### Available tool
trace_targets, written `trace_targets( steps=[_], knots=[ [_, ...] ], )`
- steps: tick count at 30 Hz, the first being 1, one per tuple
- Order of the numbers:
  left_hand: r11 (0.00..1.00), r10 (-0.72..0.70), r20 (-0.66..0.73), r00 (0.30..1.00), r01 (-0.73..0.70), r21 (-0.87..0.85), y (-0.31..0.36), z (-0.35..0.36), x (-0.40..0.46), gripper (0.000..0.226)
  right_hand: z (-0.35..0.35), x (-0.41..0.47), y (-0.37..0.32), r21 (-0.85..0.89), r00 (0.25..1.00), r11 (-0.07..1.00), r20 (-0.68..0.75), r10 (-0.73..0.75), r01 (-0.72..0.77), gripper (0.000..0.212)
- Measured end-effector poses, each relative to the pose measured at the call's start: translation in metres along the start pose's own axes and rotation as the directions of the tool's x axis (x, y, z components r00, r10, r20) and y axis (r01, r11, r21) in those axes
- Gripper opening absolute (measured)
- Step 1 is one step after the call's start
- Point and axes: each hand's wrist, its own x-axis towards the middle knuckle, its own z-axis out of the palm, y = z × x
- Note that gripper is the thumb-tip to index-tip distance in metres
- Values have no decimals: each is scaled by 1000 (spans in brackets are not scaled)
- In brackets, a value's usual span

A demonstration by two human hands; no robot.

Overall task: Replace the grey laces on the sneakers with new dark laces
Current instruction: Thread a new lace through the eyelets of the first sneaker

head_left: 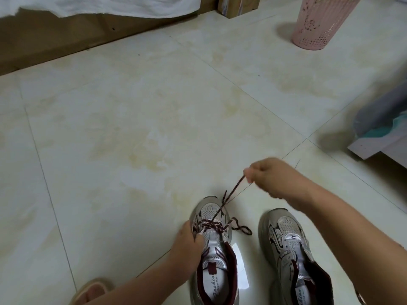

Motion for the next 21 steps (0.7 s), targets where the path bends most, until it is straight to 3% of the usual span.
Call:
trace_targets(
  steps=[3,7,9,10,11,12,14,15,16,18,21],
  knots=[
    [1000,4,-3,1000,-4,-6,0,2,-1,23,-25,-2,-14,345,990,935,-138,-31,77,36],
    [999,6,-7,1000,-6,-47,2,3,-2,19,-27,-6,-20,507,981,852,-193,-36,131,35],
    [999,1,-37,999,0,47,5,3,-6,14,-19,-5,-22,545,981,828,-190,-26,128,35],
    [989,70,-117,991,-53,141,7,2,-7,15,-16,-5,-22,541,983,832,-184,-27,124,34],
    [949,235,-200,951,-179,261,8,2,-6,17,-15,-4,-23,521,985,846,-169,-30,115,34],
    [858,446,-231,865,-340,384,11,2,-5,18,-14,-4,-25,484,989,870,-145,-30,97,33],
    [583,730,-88,678,-550,598,22,2,-4,8,-12,-2,-24,395,994,917,-105,-14,55,32],
    [504,768,-20,640,-585,636,29,2,-4,7,-11,-1,-22,362,995,931,-98,-5,41,31],
    [486,767,14,642,-595,641,34,3,-3,14,-10,0,-20,343,995,939,-98,3,31,30],
    [547,644,89,760,-539,640,46,4,0,26,-10,2,-13,330,992,944,-124,23,20,29],
    [562,506,142,851,-450,694,53,6,7,30,-10,6,-2,320,978,947,-203,54,14,26]
  ],
)
